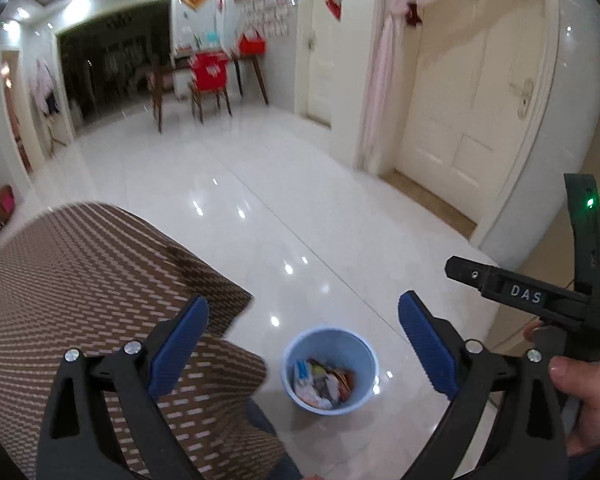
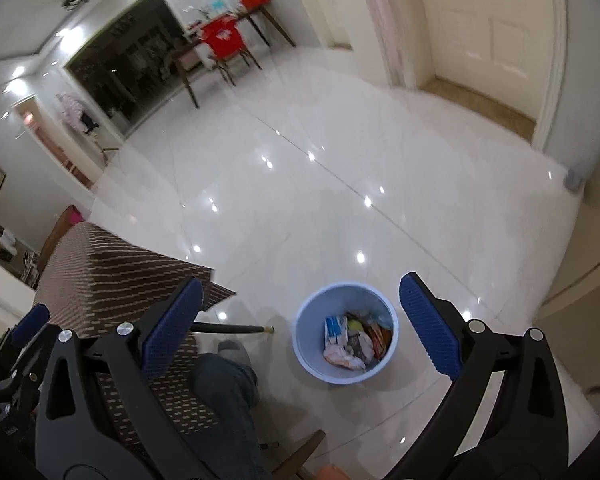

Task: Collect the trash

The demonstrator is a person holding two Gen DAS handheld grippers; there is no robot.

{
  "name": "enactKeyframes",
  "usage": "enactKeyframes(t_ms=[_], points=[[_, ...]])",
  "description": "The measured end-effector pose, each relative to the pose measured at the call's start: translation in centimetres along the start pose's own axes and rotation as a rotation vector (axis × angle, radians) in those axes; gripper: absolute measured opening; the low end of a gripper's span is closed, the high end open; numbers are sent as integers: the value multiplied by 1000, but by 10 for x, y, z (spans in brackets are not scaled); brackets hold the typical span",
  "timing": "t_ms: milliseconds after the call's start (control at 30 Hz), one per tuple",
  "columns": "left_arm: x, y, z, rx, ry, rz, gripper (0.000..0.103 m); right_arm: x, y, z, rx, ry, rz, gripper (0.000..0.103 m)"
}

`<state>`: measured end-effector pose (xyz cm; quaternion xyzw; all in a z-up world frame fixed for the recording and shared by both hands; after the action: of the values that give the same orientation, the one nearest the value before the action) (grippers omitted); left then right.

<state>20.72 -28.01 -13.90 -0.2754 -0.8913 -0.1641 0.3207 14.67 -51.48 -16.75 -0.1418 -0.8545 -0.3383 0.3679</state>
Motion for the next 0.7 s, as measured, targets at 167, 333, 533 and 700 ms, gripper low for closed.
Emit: enactKeyframes(t_ms=[167,333,533,700], points=[[66,33,3,5,-104,-133,97,47,53,10,79,-74,-53,97],[109,66,13,61,-102,-207,97,80,97,26,161,-129,-82,97],[170,90,27,97,-180,-315,98,125,153,53,267,-214,-141,97],[210,91,34,89,-251,-388,98,158,190,78,352,-291,-179,97]])
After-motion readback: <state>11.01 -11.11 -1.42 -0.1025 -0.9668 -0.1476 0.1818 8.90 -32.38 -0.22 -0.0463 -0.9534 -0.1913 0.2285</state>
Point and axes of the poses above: each gripper's, at about its wrist camera, not at the fingertips, and x roughly against the way its jaws point, y to its left, z to its underside, the point moved 2 cm from there along -x, roughly the way its jaws point, and after that the axes turned 11 degrees about -x, right-handed, at the moved point
